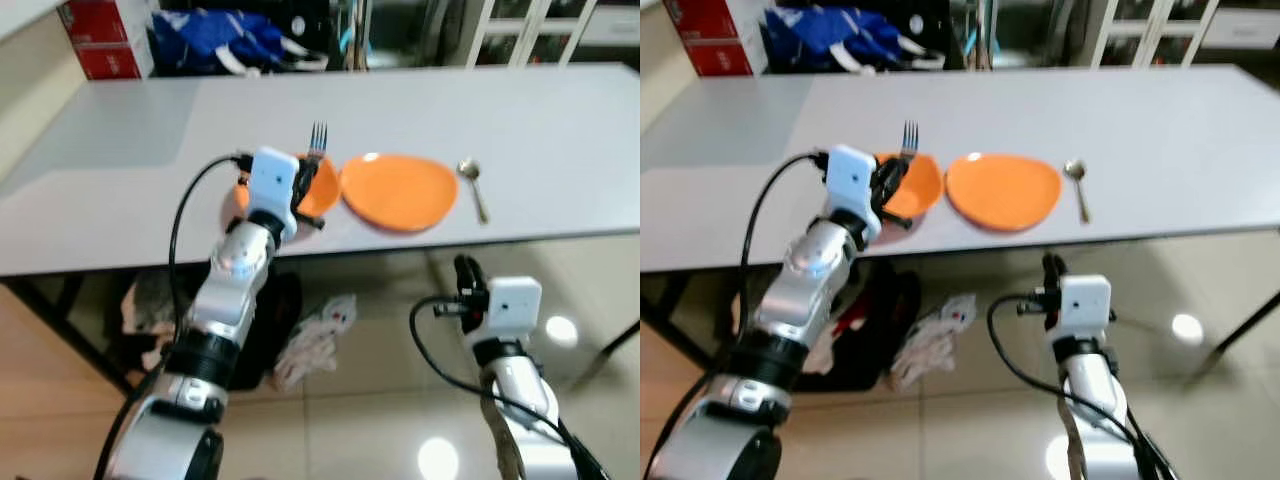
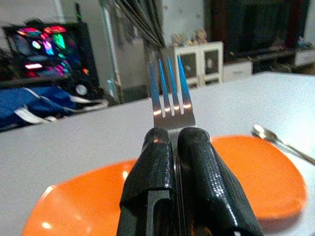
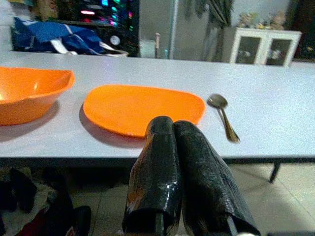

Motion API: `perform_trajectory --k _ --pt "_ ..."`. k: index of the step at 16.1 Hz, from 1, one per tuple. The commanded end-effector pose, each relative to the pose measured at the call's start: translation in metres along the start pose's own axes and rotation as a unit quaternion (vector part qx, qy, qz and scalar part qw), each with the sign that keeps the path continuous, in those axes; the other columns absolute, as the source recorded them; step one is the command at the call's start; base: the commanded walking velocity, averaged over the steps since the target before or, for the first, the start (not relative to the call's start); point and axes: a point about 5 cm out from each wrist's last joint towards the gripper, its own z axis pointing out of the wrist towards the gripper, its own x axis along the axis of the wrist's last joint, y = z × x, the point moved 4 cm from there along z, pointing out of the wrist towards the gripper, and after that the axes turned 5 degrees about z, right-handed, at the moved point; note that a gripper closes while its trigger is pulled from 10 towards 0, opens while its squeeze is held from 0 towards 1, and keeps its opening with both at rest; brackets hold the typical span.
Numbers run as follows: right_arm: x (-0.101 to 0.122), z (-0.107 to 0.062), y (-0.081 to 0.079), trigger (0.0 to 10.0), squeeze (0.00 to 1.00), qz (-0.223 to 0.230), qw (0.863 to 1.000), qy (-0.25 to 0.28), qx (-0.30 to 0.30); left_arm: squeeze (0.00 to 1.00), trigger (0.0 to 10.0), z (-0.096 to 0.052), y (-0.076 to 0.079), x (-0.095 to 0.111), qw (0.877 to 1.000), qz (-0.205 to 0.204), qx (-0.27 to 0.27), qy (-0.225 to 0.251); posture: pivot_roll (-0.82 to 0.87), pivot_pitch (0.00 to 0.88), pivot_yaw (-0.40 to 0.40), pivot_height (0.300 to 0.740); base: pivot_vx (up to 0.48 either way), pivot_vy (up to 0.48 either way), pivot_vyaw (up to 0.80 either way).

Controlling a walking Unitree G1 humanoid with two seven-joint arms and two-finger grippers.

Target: Setting the table

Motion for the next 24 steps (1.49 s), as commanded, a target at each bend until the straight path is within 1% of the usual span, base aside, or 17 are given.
perform_trajectory --k 1,11,14,21,23,24 --pt "0.0 0.0 -0.008 10.0 0.0 0.004 1.0 -0.001 0.012 0.0 0.0 -0.003 -0.013 0.0 1.0 0.003 0.016 0.0 -0.02 0.0 0.032 0.74 0.259 -0.401 0.0" --pt "-0.003 -0.003 -0.009 10.0 0.0 0.001 1.0 -0.007 0.017 0.0 0.0 -0.005 -0.013 -0.005 1.0 0.007 0.017 -0.007 -0.02 0.0 0.035 0.74 0.261 -0.399 0.0" --pt "-0.005 -0.008 -0.008 10.0 0.0 0.002 1.0 -0.011 0.015 0.0 0.0 -0.006 -0.013 -0.01 1.0 0.006 0.018 -0.016 -0.03 0.0 0.036 0.74 0.263 -0.399 0.0" --pt "-0.006 -0.011 -0.007 10.0 0.0 0.003 1.0 -0.016 0.01 0.0 0.0 -0.003 -0.015 -0.012 0.999 0.003 0.023 -0.022 -0.03 0.0 0.044 0.74 0.263 -0.399 0.0" --pt "-0.006 -0.011 -0.007 10.0 0.0 0.002 1.0 -0.016 0.009 0.0 0.0 -0.003 -0.019 -0.014 0.999 0.002 0.031 -0.026 -0.03 0.0 0.045 0.74 0.264 -0.399 0.0" --pt "-0.006 -0.012 -0.007 10.0 0.0 0.002 1.0 -0.017 0.009 0.0 0.0 -0.003 -0.024 -0.016 0.999 0.001 0.045 -0.029 -0.04 0.0 0.044 0.74 0.266 -0.398 0.0"
